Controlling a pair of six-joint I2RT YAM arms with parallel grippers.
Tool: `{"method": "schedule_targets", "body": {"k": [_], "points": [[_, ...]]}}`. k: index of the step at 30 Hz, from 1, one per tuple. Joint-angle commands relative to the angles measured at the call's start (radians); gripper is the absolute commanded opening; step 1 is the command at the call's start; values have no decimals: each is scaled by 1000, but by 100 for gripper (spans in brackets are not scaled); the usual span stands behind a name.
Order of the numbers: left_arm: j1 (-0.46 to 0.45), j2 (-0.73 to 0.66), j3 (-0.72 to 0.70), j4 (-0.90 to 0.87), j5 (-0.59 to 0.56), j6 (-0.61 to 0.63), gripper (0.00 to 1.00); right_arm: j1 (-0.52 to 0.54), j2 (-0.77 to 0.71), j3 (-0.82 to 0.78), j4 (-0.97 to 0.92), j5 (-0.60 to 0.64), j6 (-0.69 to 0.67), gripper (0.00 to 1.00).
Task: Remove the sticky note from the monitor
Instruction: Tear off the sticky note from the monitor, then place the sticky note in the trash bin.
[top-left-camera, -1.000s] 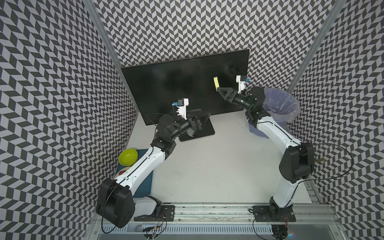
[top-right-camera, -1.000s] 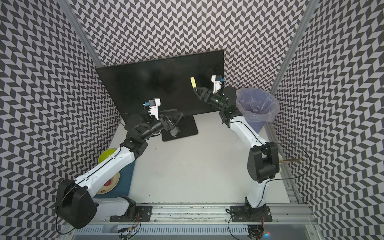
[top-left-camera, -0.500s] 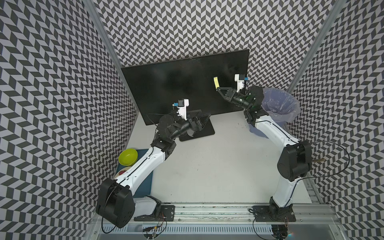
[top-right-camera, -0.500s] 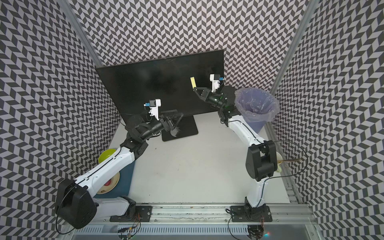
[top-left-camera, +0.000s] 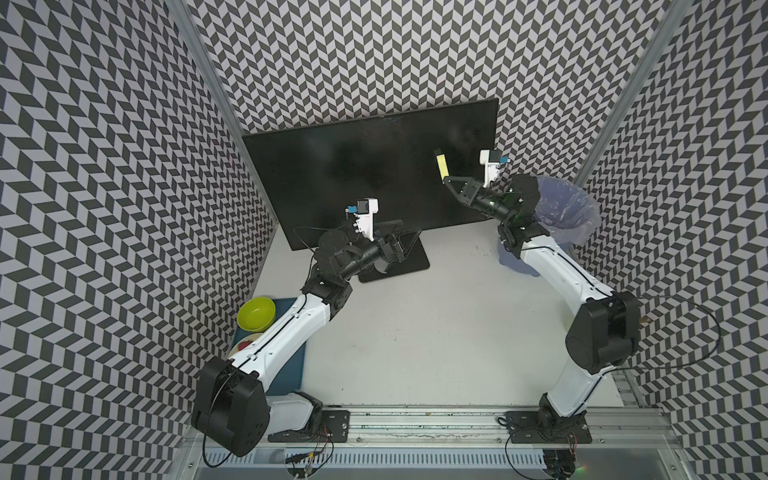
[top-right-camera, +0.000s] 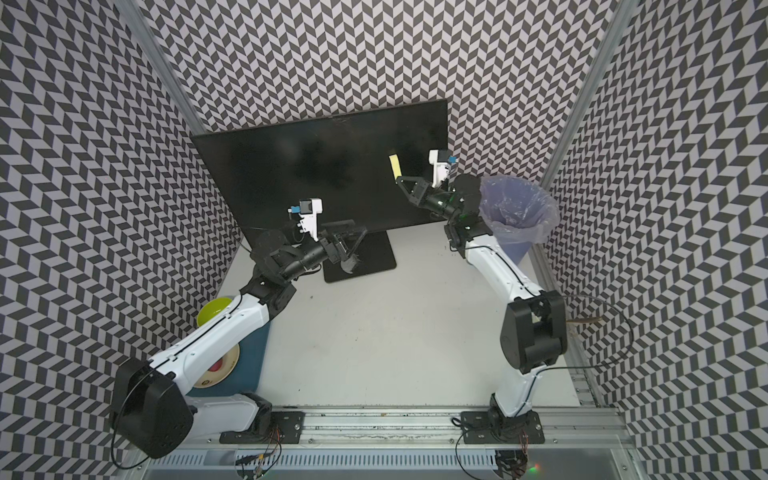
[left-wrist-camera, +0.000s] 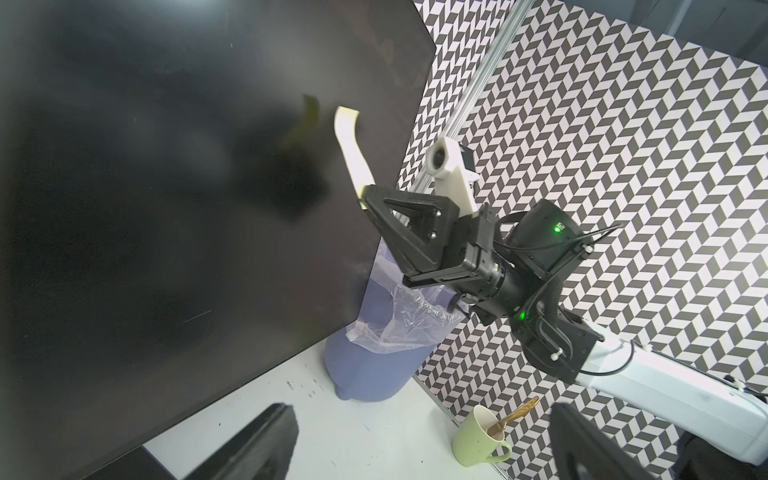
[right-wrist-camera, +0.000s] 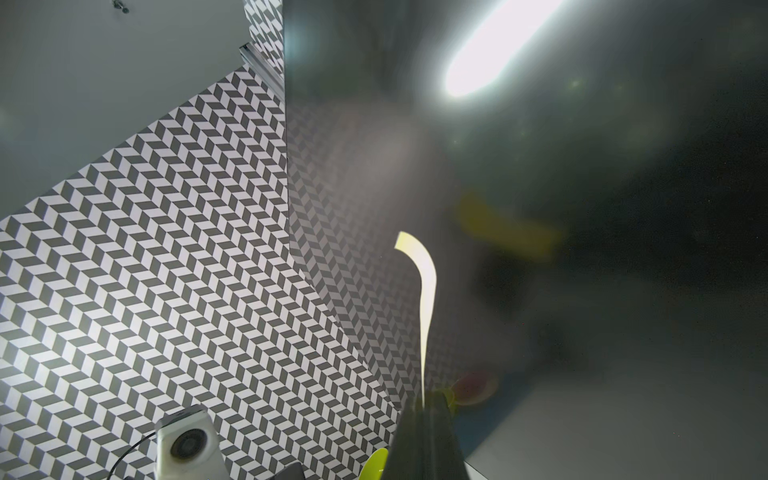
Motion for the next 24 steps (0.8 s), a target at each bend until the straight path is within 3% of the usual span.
{"method": "schedule_targets", "body": {"k": [1, 9, 13, 16, 19, 21, 24], "points": [[9, -32, -4, -8, -5, 19, 100, -87, -122, -89, 21, 9, -44, 0], [11, -16, 3, 7, 1, 11, 100, -382, -295, -221, -207, 102, -238, 0], [11, -5, 16, 9, 0, 8, 100, -473, -299, -212, -356, 235, -364, 0], [11, -1, 21, 10, -6, 7, 100, -519, -256, -190, -419, 252, -414, 0], [11, 1, 26, 11, -8, 5, 100, -531, -238, -172, -444, 284, -442, 18], [12, 1, 30, 6, -11, 10, 100, -530, -233, -154, -454, 284, -450, 39], [11, 1, 32, 3, -13, 11, 100, -529, -232, -130, -469, 276, -459, 56]]}}
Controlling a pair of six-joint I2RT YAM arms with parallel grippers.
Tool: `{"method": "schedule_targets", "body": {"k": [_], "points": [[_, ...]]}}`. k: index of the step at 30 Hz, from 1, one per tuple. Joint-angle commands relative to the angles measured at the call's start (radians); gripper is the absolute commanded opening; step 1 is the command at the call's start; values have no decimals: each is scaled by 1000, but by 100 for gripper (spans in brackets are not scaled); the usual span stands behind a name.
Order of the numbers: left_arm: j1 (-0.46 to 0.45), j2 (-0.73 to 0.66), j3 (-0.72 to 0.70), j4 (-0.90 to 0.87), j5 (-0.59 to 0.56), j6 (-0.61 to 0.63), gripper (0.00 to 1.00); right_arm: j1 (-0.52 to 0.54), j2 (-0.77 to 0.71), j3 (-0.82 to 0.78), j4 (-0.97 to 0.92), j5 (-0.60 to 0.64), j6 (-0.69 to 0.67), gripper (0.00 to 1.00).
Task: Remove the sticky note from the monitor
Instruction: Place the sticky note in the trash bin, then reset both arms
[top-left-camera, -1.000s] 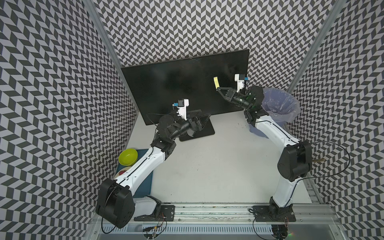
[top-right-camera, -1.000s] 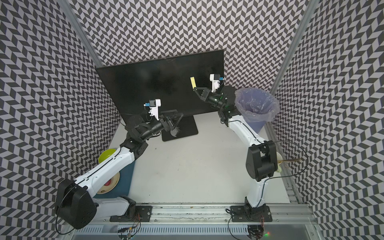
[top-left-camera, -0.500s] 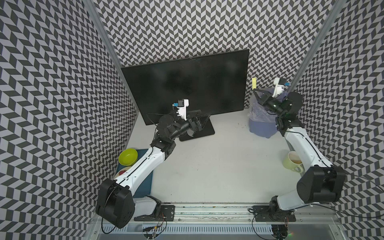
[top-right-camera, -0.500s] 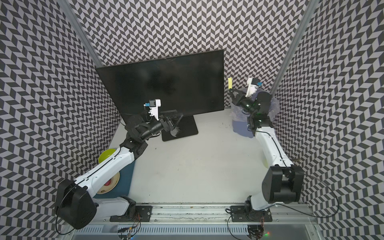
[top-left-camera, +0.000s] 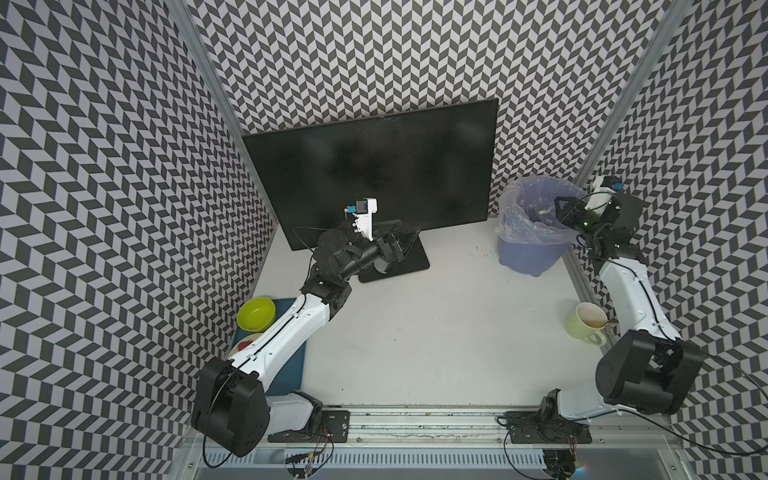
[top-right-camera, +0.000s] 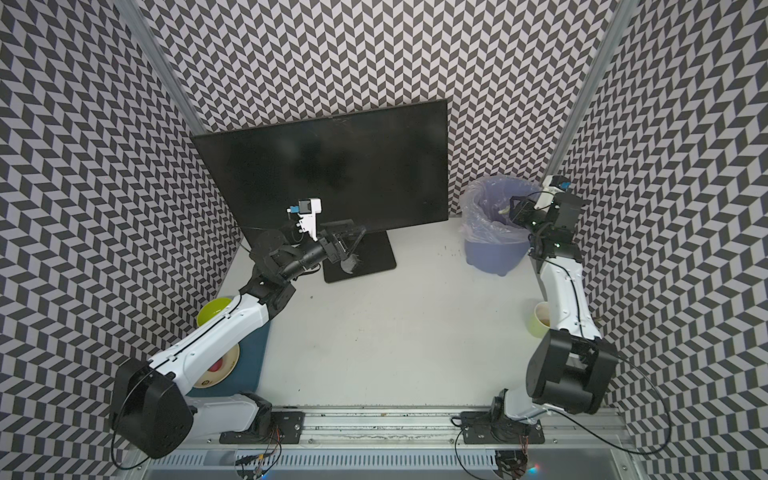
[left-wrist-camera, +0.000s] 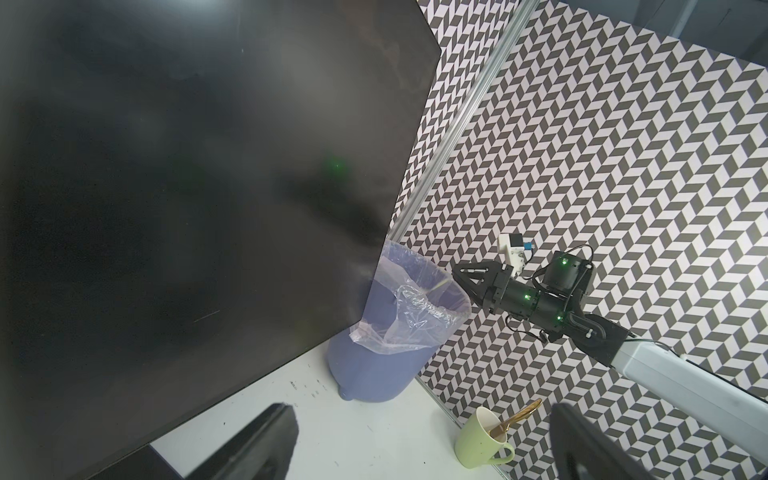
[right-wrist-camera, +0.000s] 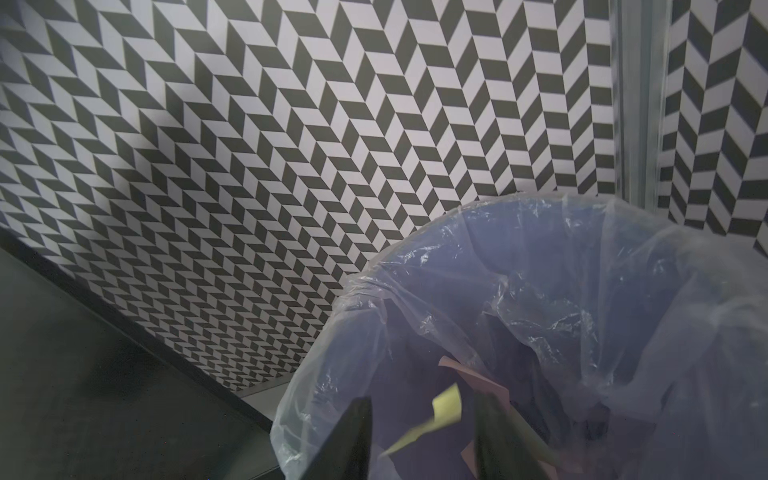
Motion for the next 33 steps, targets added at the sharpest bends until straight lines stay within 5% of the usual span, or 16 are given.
{"method": "schedule_targets", "body": {"k": [1, 11, 16, 20, 25, 33], "points": [[5, 0, 32, 3, -8, 12, 100, 0, -12, 53, -6, 18, -47, 59], [8, -8, 26, -32, -50, 45, 100, 105, -116, 17, -16, 23, -90, 71], [4, -72, 16, -227, -303, 203, 100, 281, -232, -107, 52, -1, -96, 85], [2, -135, -86, -288, -592, 309, 100, 372, -314, -225, 36, 116, -150, 93], [12, -181, -311, -166, -840, 364, 100, 387, -420, -507, 134, 181, -200, 98], [151, -85, -460, -49, -854, 408, 100, 386, -420, -884, 523, 500, -246, 99]]}}
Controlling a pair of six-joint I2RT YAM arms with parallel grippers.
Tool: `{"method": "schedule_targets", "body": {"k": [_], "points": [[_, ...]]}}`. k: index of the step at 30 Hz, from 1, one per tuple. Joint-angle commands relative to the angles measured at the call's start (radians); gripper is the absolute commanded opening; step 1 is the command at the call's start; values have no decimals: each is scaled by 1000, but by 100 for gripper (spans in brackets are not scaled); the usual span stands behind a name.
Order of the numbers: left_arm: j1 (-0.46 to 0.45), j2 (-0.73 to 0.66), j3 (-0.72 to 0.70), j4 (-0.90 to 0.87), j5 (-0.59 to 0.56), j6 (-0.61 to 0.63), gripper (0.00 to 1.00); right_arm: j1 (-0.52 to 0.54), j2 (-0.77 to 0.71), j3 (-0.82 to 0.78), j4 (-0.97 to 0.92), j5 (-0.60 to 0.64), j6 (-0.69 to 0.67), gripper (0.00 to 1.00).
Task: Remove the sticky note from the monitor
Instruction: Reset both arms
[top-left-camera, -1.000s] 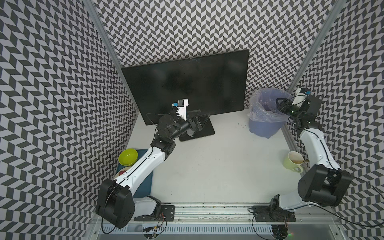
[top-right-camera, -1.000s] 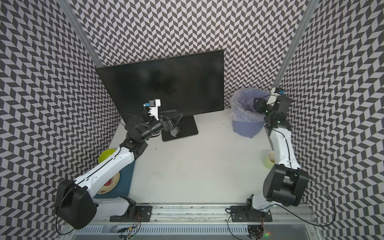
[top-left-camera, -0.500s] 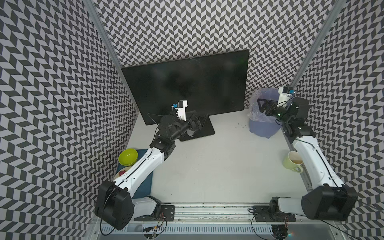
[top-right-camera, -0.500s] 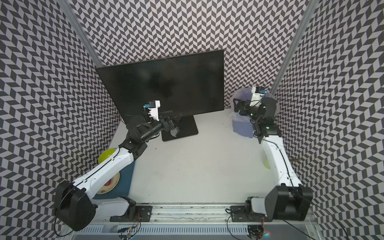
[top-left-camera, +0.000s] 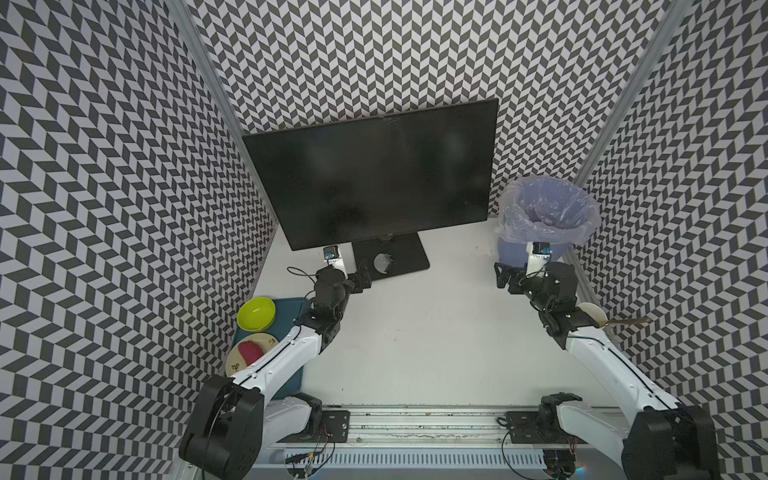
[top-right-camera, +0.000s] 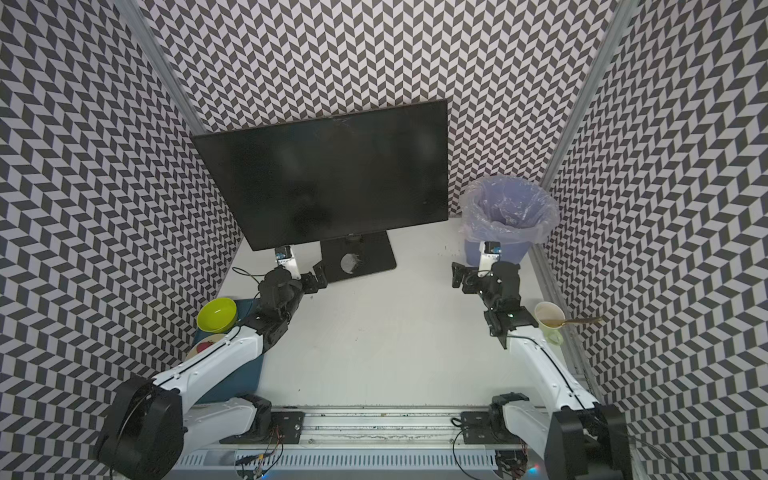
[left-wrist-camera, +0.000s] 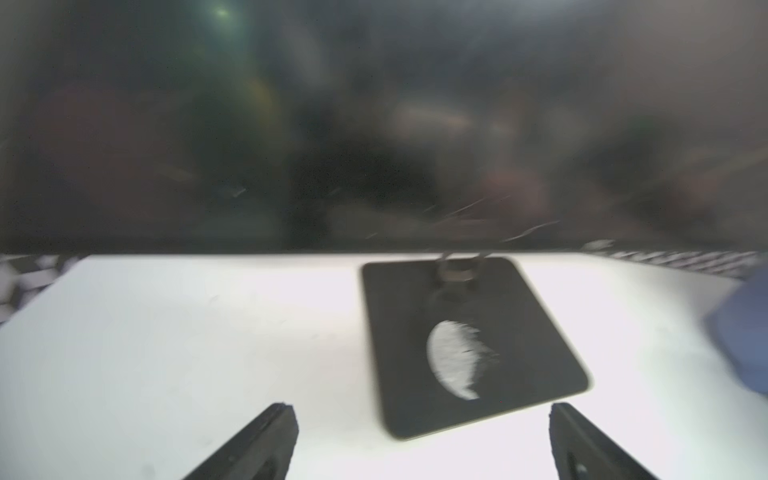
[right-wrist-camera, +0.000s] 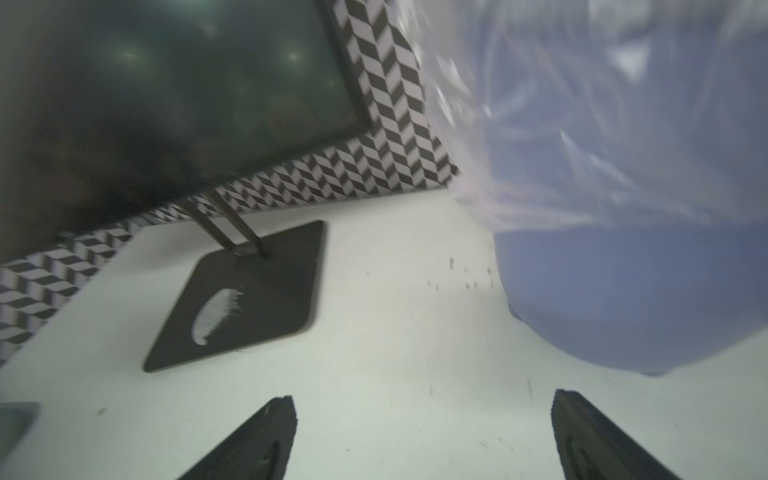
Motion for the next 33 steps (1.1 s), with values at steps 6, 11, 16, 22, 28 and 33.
{"method": "schedule_targets", "body": {"k": [6, 11, 16, 22, 28, 33], "points": [[188, 128, -36, 176, 109, 118, 100, -6, 144, -186, 570, 266, -125, 99], [245, 179, -120, 378, 111, 225, 100, -39, 280, -258, 853, 247, -156, 99], [293, 238, -221, 644, 136, 268, 100, -95, 349, -279, 973, 89, -131, 99], [357, 325, -270, 819, 273, 220, 100, -97, 457, -313, 1136, 4, -165, 99], [347, 353, -311, 918, 276, 235, 100, -49, 446, -287, 1064, 188, -152, 99], [346, 352, -309, 915, 274, 237, 100, -45, 446, -290, 1069, 187, -158, 99]]}}
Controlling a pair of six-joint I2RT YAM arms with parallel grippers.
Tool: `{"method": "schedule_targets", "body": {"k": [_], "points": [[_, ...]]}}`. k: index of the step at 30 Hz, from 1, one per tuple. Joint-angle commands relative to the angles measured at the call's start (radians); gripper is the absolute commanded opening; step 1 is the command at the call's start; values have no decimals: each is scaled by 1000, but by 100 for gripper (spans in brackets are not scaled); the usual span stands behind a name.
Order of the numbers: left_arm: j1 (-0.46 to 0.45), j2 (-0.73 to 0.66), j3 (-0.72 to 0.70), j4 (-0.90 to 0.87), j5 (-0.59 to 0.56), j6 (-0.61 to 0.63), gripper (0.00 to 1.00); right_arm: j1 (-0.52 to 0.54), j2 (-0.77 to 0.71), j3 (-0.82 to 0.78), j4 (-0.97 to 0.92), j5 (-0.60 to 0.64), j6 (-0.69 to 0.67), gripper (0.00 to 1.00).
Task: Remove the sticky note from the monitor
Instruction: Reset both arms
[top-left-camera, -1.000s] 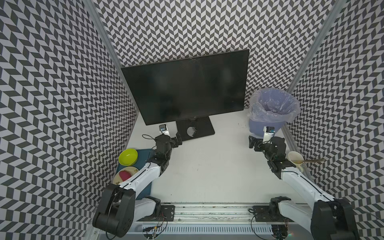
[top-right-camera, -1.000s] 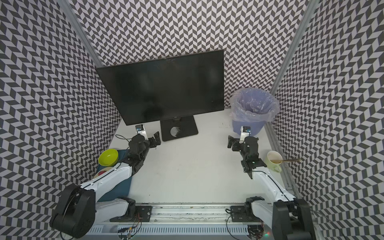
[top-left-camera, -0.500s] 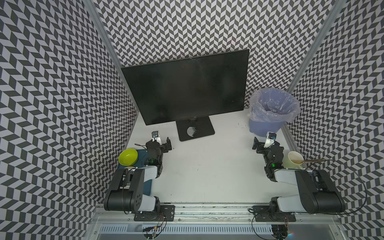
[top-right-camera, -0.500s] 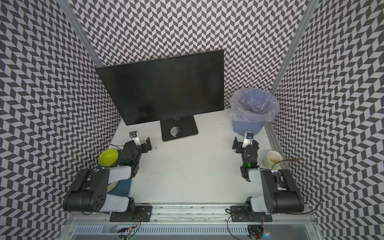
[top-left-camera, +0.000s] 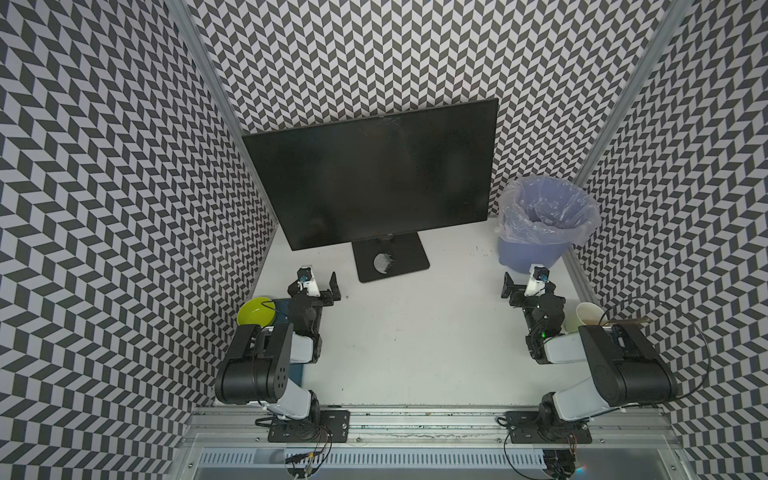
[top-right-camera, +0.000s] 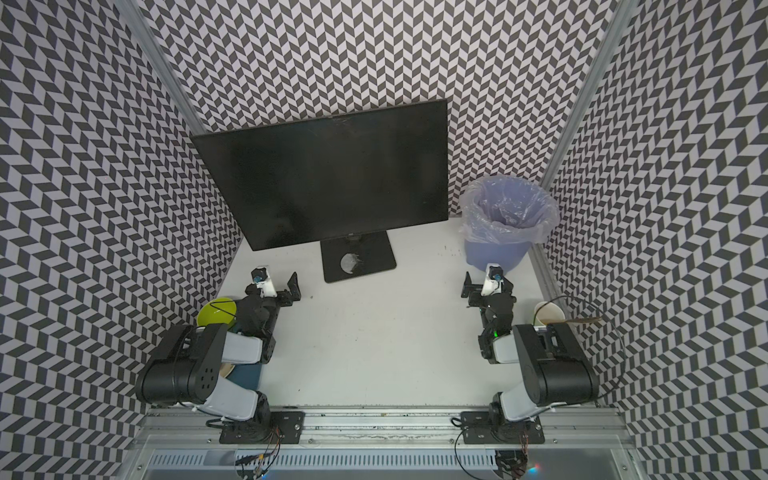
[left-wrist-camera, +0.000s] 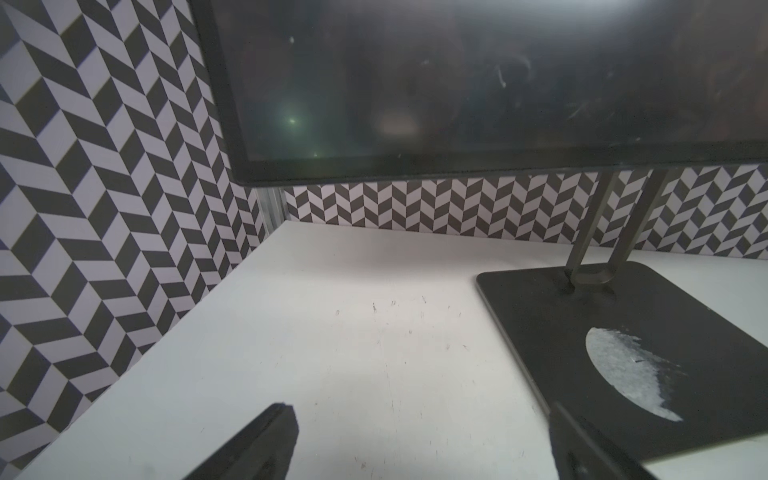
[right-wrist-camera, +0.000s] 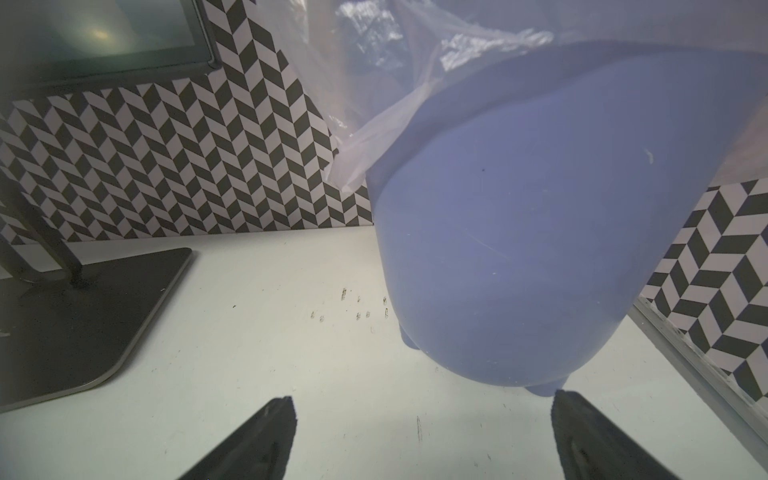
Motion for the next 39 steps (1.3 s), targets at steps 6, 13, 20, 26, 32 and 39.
{"method": "schedule_targets", "body": {"k": [6, 13, 20, 26, 32, 39], "points": [[-5, 6, -7, 53, 14, 11, 100, 6, -6, 12, 56, 25, -9, 99], [-8, 1, -33, 99, 4, 13, 100, 5, -5, 16, 50, 17, -10, 99], [-9, -7, -85, 179, -26, 4, 100, 7, -18, -23, 121, 15, -16, 99], [-17, 10, 10, 23, 15, 29, 100, 6, -3, 19, 43, 39, -1, 99], [-17, 7, 12, 20, 15, 30, 100, 5, -3, 19, 46, 28, -4, 99], [-17, 9, 12, 20, 15, 29, 100, 5, 7, 33, 31, 23, -3, 99]]}}
